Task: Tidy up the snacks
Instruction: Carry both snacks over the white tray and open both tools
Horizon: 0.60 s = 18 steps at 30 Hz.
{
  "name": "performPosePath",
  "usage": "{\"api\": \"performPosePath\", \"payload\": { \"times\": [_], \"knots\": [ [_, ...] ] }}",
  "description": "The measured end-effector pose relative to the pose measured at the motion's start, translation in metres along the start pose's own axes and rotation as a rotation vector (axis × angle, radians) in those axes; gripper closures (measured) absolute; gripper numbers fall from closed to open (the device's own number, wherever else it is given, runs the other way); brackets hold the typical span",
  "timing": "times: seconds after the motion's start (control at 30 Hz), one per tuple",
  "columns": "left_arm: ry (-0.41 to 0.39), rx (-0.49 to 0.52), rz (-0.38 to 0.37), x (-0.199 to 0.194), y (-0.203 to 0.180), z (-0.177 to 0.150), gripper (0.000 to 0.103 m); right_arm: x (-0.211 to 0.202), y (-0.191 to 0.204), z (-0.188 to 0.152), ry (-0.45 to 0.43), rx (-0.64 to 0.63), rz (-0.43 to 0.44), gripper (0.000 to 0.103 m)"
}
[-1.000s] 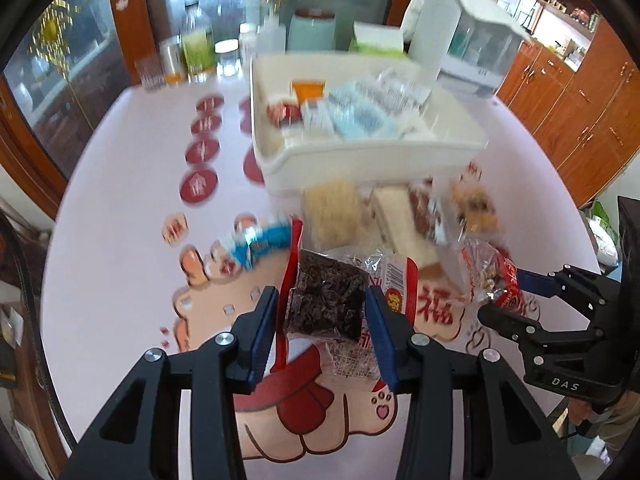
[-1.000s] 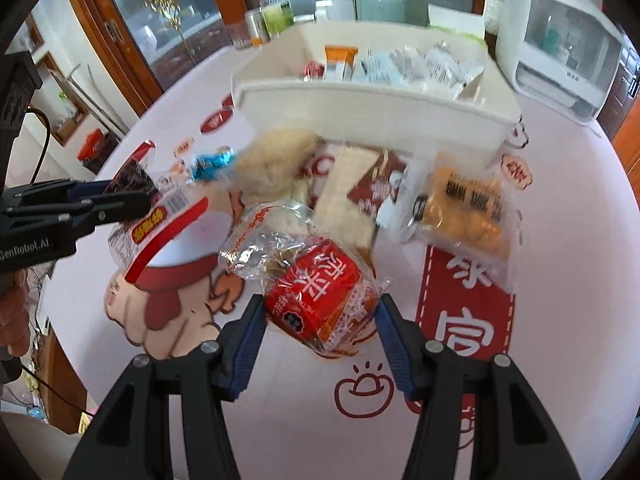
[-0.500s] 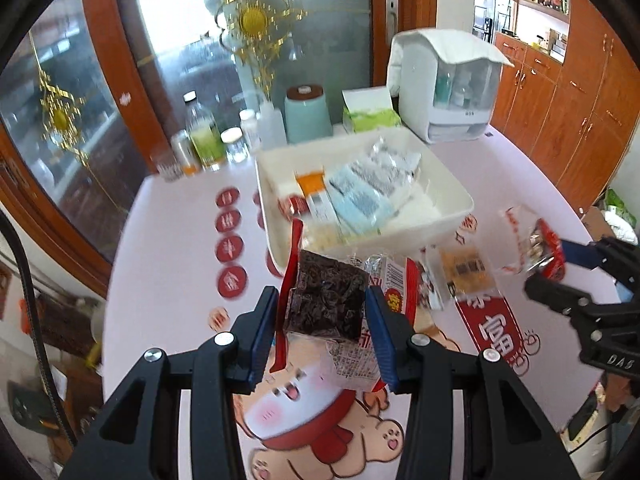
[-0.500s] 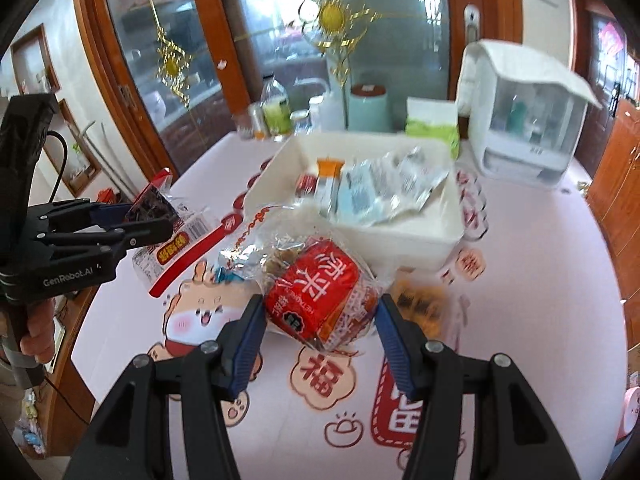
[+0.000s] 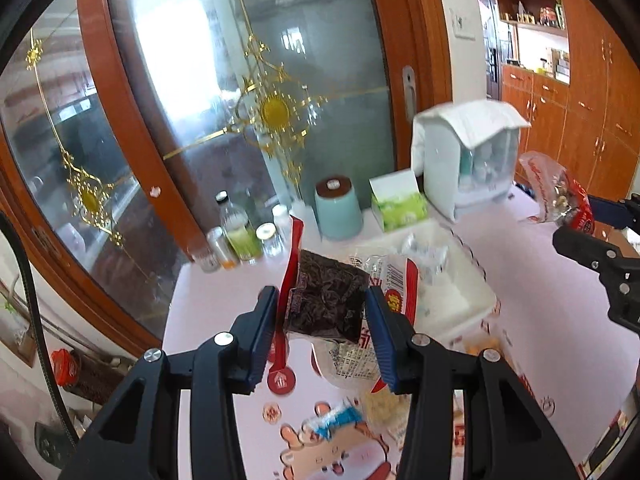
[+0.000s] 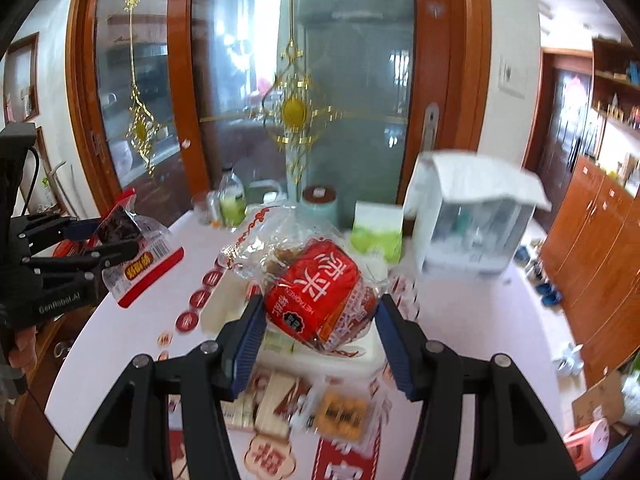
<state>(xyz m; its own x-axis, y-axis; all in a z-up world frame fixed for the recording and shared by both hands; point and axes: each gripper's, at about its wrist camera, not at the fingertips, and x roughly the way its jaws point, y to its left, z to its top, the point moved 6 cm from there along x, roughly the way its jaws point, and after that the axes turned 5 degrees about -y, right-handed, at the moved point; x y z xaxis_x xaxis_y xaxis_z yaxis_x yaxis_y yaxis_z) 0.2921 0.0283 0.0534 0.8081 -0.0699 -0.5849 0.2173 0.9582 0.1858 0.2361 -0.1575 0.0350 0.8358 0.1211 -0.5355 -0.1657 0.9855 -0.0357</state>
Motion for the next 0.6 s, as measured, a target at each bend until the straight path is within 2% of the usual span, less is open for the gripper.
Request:
{"api": "performPosePath", "payload": {
  "times": [0.13,0.3,0.6],
  "knots": [
    [-0.012,-0.025,-0.003,0.014,0.005,0.019,0.06,0.016,0.005,0.03,-0.015,0.002,-0.019,0.047],
    [0.011,-0.068,-0.025,0.047,0.007,0.027,0.06,0.05,0.006,0.046,0.014,0.029,-0.02,0.047],
    [0.099,-0.087,-0.066,0.128,-0.005,0.013,0.06,0.119,-0.007,0.03,0.128,0.1,-0.042,0.046]
  ]
}}
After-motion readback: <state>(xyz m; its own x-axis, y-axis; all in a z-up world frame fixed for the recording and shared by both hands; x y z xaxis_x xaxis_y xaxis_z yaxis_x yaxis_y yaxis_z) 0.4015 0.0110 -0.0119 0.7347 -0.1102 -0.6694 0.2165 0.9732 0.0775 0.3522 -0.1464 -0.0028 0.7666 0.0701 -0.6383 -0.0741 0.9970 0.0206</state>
